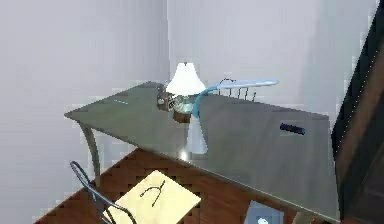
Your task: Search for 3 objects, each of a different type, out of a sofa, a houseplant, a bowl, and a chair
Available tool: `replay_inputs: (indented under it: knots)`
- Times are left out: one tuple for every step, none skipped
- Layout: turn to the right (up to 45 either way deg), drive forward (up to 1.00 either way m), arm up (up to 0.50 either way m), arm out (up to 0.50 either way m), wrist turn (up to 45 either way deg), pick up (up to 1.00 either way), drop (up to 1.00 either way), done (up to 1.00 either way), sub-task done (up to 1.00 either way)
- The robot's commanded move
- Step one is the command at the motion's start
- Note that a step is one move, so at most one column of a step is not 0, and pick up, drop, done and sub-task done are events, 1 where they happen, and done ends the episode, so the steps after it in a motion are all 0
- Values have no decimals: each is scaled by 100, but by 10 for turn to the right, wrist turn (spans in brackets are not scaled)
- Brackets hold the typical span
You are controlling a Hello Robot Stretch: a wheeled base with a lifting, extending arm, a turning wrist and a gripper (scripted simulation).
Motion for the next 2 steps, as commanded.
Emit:
replay_inputs:
  knots:
    - [-150, 0, 0, 0, 0, 0, 0, 0, 0]
    - [0, 0, 0, 0, 0, 0, 0, 0, 100]
